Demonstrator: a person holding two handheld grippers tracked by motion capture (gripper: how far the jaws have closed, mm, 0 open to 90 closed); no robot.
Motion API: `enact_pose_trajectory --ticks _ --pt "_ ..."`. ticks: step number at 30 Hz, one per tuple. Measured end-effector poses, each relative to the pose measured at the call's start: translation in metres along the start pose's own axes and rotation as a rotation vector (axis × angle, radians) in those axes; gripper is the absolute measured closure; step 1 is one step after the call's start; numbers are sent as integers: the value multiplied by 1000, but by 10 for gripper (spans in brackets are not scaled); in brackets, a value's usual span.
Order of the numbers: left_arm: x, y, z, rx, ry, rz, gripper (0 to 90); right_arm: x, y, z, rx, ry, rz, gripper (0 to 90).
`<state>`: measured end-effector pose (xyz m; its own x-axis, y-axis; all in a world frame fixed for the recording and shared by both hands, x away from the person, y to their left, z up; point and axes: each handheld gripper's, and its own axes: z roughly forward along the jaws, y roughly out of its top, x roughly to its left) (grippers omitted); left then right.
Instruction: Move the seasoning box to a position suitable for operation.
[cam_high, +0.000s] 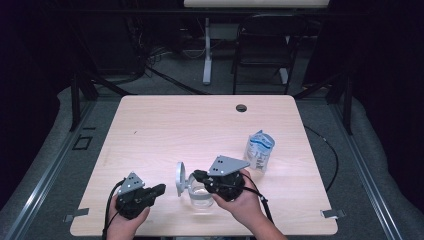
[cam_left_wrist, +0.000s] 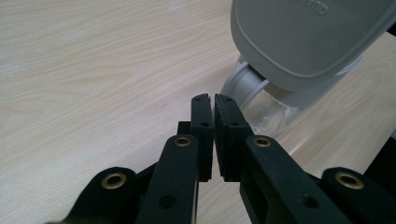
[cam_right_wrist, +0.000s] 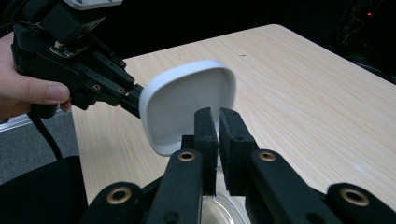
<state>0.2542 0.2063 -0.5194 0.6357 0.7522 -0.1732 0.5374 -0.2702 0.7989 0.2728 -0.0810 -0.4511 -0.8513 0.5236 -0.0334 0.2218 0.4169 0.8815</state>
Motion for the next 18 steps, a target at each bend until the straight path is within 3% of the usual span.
enact_pose_trajectory --ticks 6,18 --pt "2 -1 1 -11 5 -19 782 -17 -12 -20 0 -54 31 807" --pt "6 -3 -3 -20 13 -41 717 -44 -38 -53 -6 -151 97 743"
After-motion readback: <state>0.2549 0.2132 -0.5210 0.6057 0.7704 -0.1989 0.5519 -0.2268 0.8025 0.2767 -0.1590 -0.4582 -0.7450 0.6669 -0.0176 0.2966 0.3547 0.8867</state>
